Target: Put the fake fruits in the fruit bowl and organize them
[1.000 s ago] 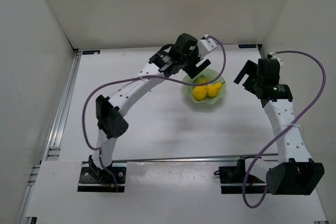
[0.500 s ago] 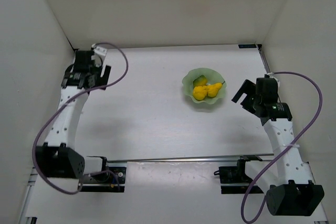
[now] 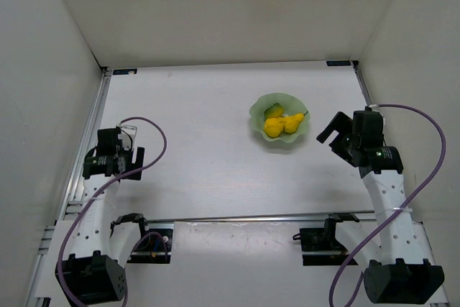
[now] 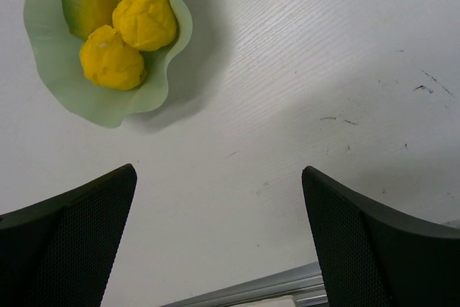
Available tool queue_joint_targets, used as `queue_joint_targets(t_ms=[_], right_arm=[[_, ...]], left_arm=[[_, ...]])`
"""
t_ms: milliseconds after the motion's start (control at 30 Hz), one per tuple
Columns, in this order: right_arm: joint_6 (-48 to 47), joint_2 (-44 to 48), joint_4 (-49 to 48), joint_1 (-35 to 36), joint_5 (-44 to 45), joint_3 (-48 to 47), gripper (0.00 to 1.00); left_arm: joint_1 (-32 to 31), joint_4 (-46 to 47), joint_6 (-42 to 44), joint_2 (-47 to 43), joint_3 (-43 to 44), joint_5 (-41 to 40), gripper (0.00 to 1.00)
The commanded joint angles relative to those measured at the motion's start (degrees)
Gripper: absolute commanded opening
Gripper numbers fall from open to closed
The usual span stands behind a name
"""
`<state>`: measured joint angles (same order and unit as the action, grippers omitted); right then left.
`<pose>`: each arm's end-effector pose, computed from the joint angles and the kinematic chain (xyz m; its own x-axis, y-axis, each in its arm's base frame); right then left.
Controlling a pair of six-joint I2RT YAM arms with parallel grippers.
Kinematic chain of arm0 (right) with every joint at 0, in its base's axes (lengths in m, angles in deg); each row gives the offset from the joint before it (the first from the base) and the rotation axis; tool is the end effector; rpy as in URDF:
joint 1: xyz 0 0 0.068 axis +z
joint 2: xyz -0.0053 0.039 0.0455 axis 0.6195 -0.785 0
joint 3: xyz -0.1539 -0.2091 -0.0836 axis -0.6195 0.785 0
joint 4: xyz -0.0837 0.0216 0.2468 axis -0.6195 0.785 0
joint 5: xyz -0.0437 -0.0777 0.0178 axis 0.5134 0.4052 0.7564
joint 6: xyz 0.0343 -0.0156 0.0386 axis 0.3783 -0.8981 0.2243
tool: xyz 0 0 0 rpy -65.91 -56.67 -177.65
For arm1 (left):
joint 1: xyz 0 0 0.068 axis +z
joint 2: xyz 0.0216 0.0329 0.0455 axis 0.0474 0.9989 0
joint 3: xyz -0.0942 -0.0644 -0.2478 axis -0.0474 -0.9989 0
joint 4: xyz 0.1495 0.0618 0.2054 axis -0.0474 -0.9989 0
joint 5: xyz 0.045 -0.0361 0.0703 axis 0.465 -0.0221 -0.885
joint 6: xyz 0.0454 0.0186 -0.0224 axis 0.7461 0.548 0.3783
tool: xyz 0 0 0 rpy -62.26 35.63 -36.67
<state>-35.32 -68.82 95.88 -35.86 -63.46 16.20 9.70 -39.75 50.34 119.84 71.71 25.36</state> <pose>0.1746 0.0033 0.3174 -0.5226 0.5447 -0.6559 0.4137 0.8347 0.3635 0.1534 0.0252 0.2493 -0.8844 0.1712 -0.4341 0.0434 0.9564 0.2889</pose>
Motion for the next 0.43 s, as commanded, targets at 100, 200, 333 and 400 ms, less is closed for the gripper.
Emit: queue_joint_targets(t_ms=[100, 200, 333, 400], right_arm=[[0.59, 3.32, 1.83, -0.04, 0.2, 1.95, 1.0], [0.59, 3.94, 2.35, -0.04, 0.72, 4.05, 1.0], [0.59, 4.56, 2.36, -0.04, 0.73, 5.19, 1.0], [-0.2, 4.56, 2.36, -0.04, 0.73, 5.2, 1.0]], left_arm=[[0.31, 2.21, -3.73, -2.38, 0.08, 1.41, 1.0], [0.31, 2.21, -4.25, -2.91, -0.97, 0.88, 1.0], [0.31, 2.74, -3.64, -3.44, -1.5, 0.88, 1.0], [0.31, 2.74, -3.64, -4.84, -1.5, 1.85, 1.0]])
